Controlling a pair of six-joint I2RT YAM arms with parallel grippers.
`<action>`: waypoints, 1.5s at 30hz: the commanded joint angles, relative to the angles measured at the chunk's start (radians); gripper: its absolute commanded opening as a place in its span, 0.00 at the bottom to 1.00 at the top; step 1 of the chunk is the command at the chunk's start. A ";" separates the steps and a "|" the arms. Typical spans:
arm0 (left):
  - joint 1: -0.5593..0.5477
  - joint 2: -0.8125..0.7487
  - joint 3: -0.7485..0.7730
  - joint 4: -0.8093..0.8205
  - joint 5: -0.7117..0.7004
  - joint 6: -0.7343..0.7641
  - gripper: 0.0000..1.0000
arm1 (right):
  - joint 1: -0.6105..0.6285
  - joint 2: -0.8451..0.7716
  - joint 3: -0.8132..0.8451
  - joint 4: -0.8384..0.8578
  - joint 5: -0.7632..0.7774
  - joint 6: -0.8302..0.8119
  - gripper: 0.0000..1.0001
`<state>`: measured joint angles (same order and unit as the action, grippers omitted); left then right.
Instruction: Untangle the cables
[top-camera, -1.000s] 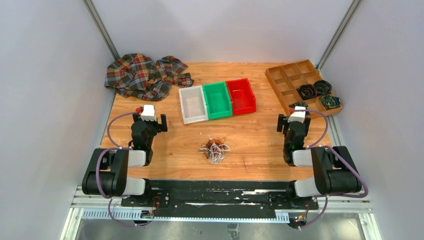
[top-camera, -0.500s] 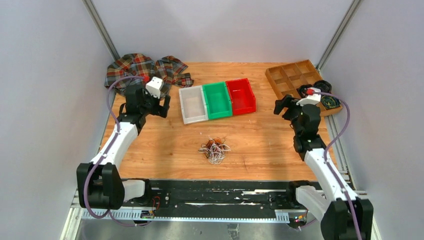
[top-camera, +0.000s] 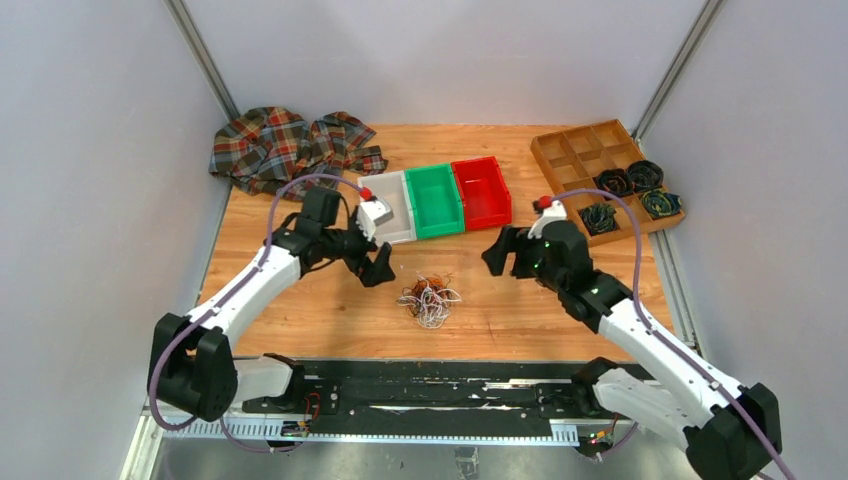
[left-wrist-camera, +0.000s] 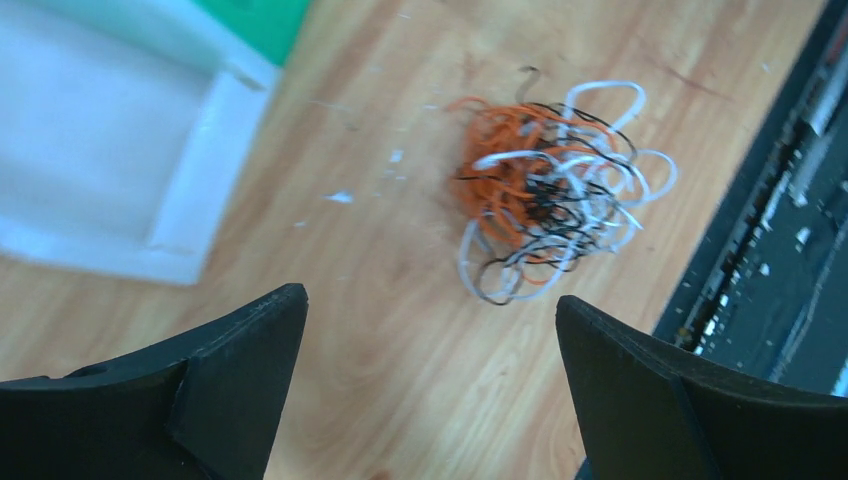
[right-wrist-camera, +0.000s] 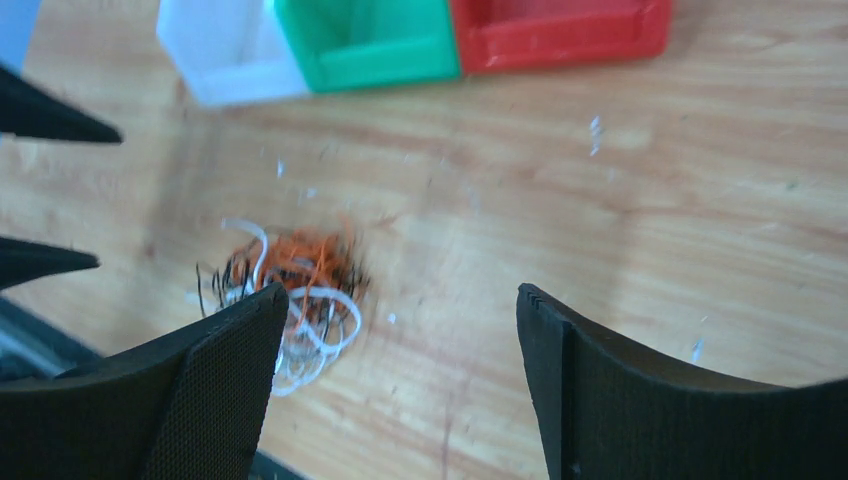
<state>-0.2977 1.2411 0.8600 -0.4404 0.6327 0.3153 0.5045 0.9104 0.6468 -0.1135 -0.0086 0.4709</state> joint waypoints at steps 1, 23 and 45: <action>-0.091 0.051 -0.044 0.050 0.025 -0.013 1.00 | 0.153 -0.022 0.015 -0.131 0.063 -0.012 0.84; -0.145 0.202 0.001 0.114 0.087 -0.007 0.72 | 0.378 0.051 0.183 -0.381 0.174 -0.081 0.66; -0.175 0.236 0.092 -0.047 0.152 0.023 0.01 | 0.473 0.221 0.168 -0.161 0.223 -0.049 0.59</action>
<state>-0.4652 1.5211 0.8871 -0.3901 0.7681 0.3141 0.9562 1.1053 0.8150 -0.3607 0.2058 0.4191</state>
